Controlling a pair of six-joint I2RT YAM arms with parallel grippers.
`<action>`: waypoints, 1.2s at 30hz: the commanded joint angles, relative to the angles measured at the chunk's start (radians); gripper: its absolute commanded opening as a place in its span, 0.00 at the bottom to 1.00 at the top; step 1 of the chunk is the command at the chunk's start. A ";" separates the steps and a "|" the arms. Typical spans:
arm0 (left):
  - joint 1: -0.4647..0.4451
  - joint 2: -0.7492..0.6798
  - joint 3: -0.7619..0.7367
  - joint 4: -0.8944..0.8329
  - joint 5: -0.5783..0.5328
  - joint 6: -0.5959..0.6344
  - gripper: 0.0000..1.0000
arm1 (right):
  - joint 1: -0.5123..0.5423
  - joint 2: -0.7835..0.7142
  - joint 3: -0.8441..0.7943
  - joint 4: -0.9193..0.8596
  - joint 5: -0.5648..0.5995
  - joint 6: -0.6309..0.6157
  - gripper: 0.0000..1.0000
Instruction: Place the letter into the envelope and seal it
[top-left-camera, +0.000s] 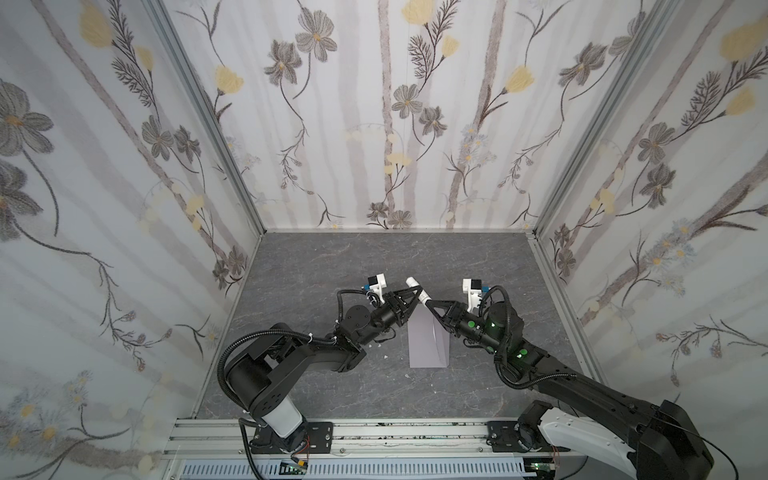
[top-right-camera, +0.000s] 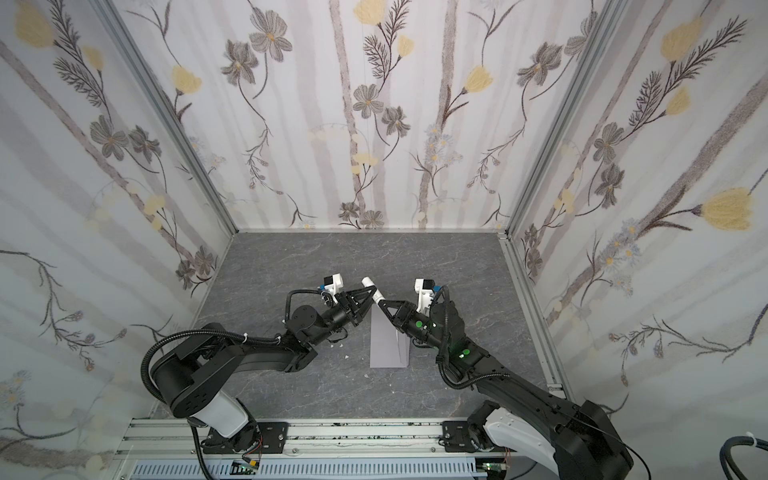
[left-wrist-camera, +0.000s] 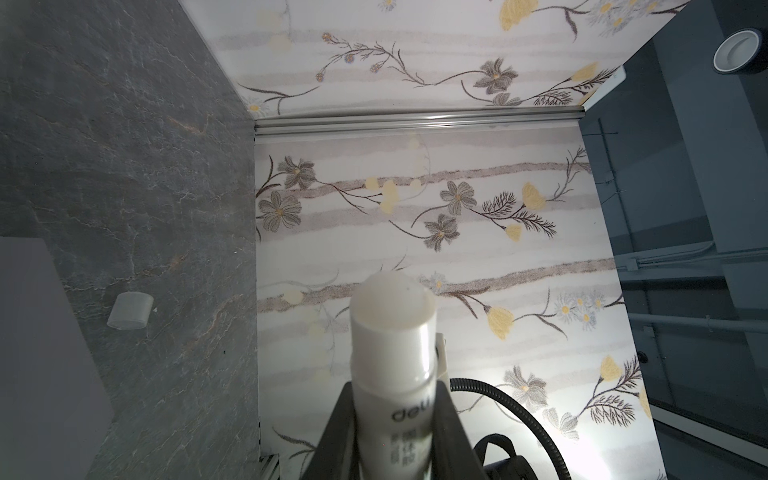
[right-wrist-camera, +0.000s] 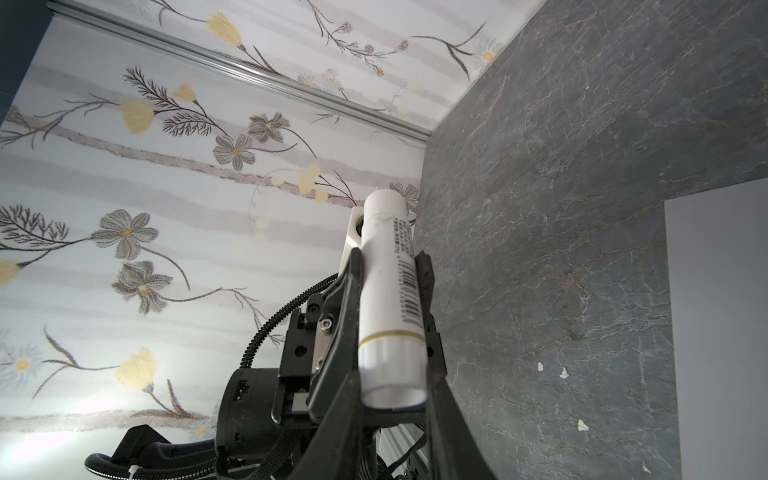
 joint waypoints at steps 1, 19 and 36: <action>0.000 -0.009 -0.005 0.016 0.024 0.020 0.00 | -0.005 0.003 -0.015 0.106 0.077 0.088 0.25; 0.006 -0.015 0.002 -0.078 0.028 -0.013 0.00 | 0.081 -0.134 0.168 -0.451 0.387 -0.613 0.46; 0.016 -0.063 0.070 -0.285 0.080 0.022 0.00 | 0.331 0.074 0.316 -0.581 0.721 -1.028 0.46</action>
